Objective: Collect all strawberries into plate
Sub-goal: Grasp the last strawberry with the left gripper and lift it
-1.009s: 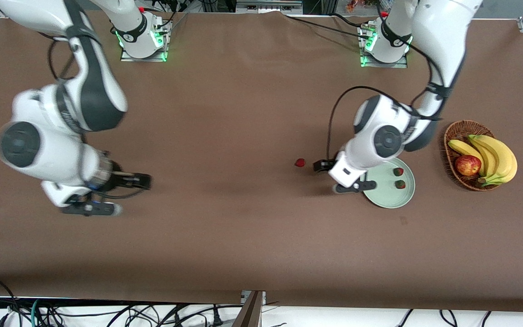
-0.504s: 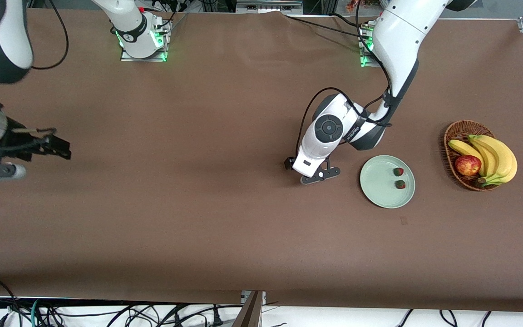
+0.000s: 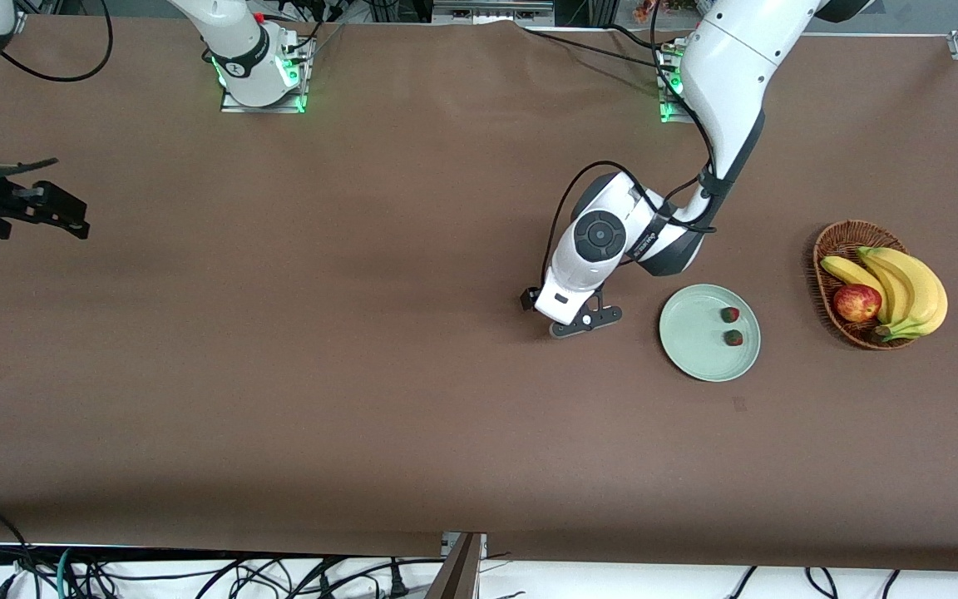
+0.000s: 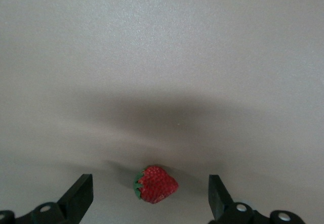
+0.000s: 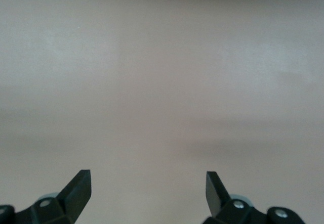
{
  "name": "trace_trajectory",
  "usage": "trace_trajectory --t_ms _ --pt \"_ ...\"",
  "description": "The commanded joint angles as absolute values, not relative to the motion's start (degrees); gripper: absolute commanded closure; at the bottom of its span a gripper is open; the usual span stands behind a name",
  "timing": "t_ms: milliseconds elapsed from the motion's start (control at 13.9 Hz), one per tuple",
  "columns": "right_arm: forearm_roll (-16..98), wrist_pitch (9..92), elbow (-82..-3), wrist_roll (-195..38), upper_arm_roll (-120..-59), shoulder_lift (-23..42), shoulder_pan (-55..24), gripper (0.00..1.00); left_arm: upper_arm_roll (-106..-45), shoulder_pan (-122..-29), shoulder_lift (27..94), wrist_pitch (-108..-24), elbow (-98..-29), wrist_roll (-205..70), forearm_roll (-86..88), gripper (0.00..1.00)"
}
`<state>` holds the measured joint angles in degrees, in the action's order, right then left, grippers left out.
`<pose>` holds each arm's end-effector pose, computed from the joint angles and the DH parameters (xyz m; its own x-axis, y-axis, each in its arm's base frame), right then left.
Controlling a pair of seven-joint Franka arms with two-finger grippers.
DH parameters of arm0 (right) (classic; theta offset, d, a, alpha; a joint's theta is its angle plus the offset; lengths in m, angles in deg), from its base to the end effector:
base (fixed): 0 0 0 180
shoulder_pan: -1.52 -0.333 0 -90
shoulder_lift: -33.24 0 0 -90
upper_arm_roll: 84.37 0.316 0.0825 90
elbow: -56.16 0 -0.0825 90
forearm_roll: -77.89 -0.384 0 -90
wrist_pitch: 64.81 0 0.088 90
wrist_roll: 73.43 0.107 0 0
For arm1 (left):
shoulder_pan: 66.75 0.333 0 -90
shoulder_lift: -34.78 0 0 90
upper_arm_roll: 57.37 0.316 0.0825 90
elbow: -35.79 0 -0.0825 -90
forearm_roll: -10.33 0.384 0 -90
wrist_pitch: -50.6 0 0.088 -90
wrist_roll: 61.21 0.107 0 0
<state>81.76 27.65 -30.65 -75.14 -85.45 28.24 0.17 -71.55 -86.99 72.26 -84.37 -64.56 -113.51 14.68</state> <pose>0.5854 -0.0037 0.6052 0.9993 0.0375 0.0092 0.0367 -0.9969 0.0694 0.5537 -0.3619 0.2042 0.9503 0.2968 -0.0942 0.3013 -0.9528 0.0374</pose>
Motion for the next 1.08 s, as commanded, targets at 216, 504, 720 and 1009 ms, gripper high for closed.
trace_trajectory --t_ms 216,504,720,1009 --pt "82.0 24.0 -31.3 -75.4 -84.9 29.9 0.5 0.0 -71.1 -87.1 74.2 -84.5 -62.9 -110.9 16.1 0.0" --pt "81.1 22.9 -31.3 -69.7 -84.7 29.9 0.1 0.0 -71.1 -87.8 76.4 -84.6 -62.1 -110.8 16.3 0.0" --pt "81.2 22.8 -31.3 -72.8 -84.7 29.6 0.2 0.0 -71.1 -87.9 76.9 -84.6 -61.0 -110.7 16.3 0.21" --pt "81.2 22.9 -31.1 -73.2 -84.9 29.1 0.0 0.0 -71.1 -88.8 77.5 -84.5 -60.3 -110.8 16.3 0.64"
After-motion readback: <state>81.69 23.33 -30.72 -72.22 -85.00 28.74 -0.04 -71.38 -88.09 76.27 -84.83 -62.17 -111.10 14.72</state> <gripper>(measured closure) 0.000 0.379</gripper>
